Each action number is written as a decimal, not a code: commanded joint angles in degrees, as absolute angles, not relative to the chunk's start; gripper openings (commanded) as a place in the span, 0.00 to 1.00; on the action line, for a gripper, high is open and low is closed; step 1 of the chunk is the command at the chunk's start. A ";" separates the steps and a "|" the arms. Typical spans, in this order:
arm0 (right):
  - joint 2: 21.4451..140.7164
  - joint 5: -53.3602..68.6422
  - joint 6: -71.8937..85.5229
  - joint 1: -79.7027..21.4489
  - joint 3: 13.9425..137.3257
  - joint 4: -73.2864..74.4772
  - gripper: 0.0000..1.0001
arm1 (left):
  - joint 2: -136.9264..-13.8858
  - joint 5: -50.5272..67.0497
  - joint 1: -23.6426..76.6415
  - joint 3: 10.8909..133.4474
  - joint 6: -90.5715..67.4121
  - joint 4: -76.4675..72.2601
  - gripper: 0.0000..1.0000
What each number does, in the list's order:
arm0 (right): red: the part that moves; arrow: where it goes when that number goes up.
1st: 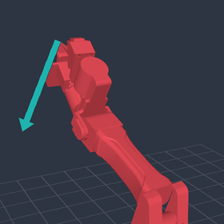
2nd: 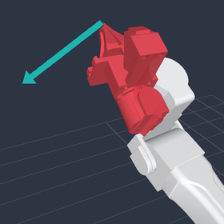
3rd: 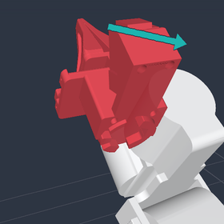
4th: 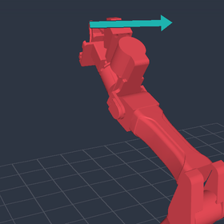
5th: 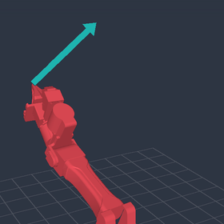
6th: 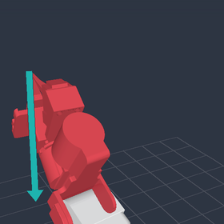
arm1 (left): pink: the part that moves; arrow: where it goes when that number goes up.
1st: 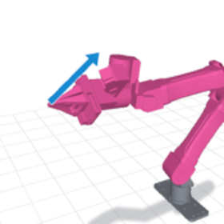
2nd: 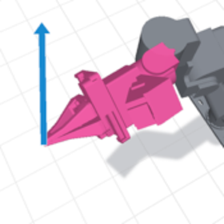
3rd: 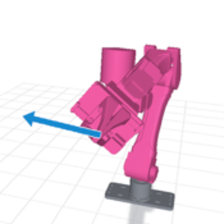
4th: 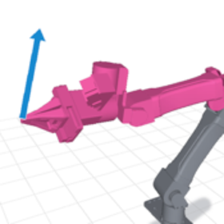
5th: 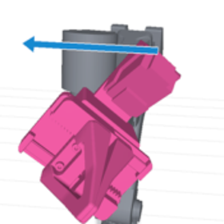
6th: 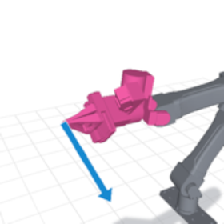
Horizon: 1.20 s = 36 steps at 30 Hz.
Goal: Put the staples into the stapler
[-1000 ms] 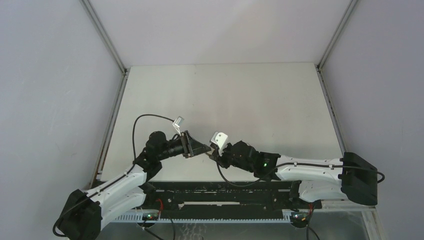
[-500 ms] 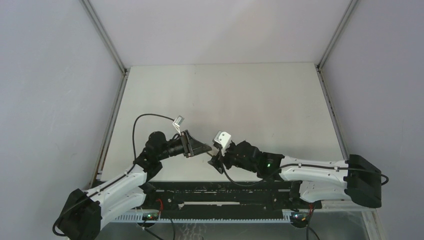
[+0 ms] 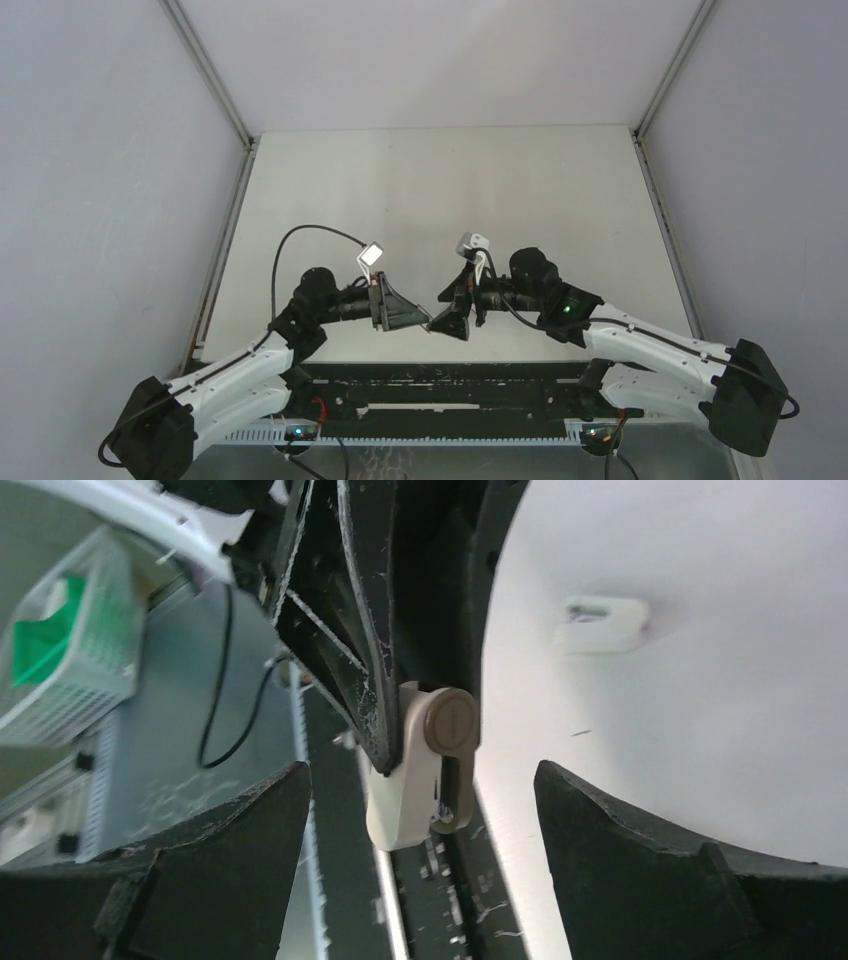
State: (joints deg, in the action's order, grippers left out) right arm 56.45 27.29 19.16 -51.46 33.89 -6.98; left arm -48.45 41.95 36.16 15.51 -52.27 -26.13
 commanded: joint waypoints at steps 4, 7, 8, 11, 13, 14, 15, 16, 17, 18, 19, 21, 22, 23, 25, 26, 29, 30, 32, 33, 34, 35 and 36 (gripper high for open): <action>60.31 42.54 24.83 -51.75 34.34 -10.48 0.81 | -46.43 43.86 38.84 20.52 -47.64 -28.31 0.00; 62.33 43.13 25.48 -52.98 34.28 -12.10 0.81 | -46.06 43.90 39.46 20.81 -47.30 -28.37 0.00; 62.88 43.15 25.75 -53.22 34.28 -12.53 0.81 | -45.85 43.94 39.64 20.97 -47.22 -28.37 0.00; 64.09 43.36 26.27 -53.58 34.28 -13.63 0.80 | -45.26 43.61 40.03 21.17 -47.33 -28.32 0.00; 64.82 43.05 26.22 -53.68 34.28 -13.64 0.78 | -44.76 43.46 40.14 21.26 -47.37 -28.30 0.00; 65.20 43.05 26.19 -53.69 34.30 -13.50 0.77 | -44.50 43.42 40.16 21.31 -47.44 -28.30 0.00; 65.54 43.25 26.11 -53.68 34.28 -13.39 0.75 | -44.29 43.35 40.17 21.31 -47.50 -28.30 0.00; 65.75 43.24 26.17 -53.69 34.28 -13.36 0.71 | -44.03 43.38 40.17 21.42 -47.59 -28.32 0.00; 65.82 43.29 26.21 -53.68 34.32 -13.36 0.64 | -44.03 43.41 40.25 21.44 -47.70 -28.30 0.00; 65.78 43.29 26.25 -53.61 34.28 -13.44 0.56 | -44.03 43.48 40.26 21.44 -47.79 -28.32 0.00; 65.63 43.31 26.34 -53.60 34.28 -13.63 0.46 | -44.06 43.58 40.26 21.45 -47.81 -28.31 0.00; 65.18 43.58 26.44 -53.53 34.28 -14.15 0.11 | -44.12 43.60 40.25 21.24 -47.81 -28.32 0.00; 64.87 43.47 26.64 -53.40 34.23 -14.35 0.00 | -44.24 43.55 40.29 21.27 -47.81 -28.30 0.00; 64.60 43.57 26.93 -53.24 34.02 -14.85 0.00 | -44.22 43.47 40.33 21.20 -47.81 -28.32 0.00; 63.94 44.25 27.77 -52.50 33.34 -16.63 0.00 | -44.14 43.21 40.34 21.18 -47.82 -28.31 0.00; 63.55 44.46 28.17 -52.17 33.01 -17.22 0.00 | -44.12 43.16 40.34 21.14 -47.88 -28.31 0.00; 62.89 44.54 28.16 -51.26 32.71 -16.67 0.00 | -44.02 42.71 40.34 21.18 -47.98 -28.26 0.00; 62.65 44.60 28.14 -50.87 32.70 -16.20 0.02 | -44.03 42.45 40.34 21.24 -48.03 -28.05 0.00; 62.09 44.35 28.02 -49.80 32.70 -14.67 0.45 | -43.69 41.16 40.34 21.44 -48.08 -27.18 0.00; 61.61 43.50 27.65 -49.38 32.70 -13.58 0.62 | -43.35 40.14 40.34 21.63 -48.08 -26.27 0.00; 61.05 42.57 27.16 -49.05 32.65 -12.23 0.71 | -43.14 39.12 40.34 21.74 -48.10 -25.42 0.00; 60.55 41.60 26.60 -48.70 32.69 -11.05 0.83 | -42.79 37.88 40.33 22.05 -48.00 -24.19 0.00; 59.98 40.70 26.14 -48.35 32.65 -9.98 0.87 | -42.54 36.75 40.30 22.26 -47.92 -23.18 0.00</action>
State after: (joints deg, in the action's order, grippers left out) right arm 63.11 43.24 27.53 -49.76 32.51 -11.55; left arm -44.29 40.82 40.23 17.61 -48.45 -25.28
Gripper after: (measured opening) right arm 0.789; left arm 0.398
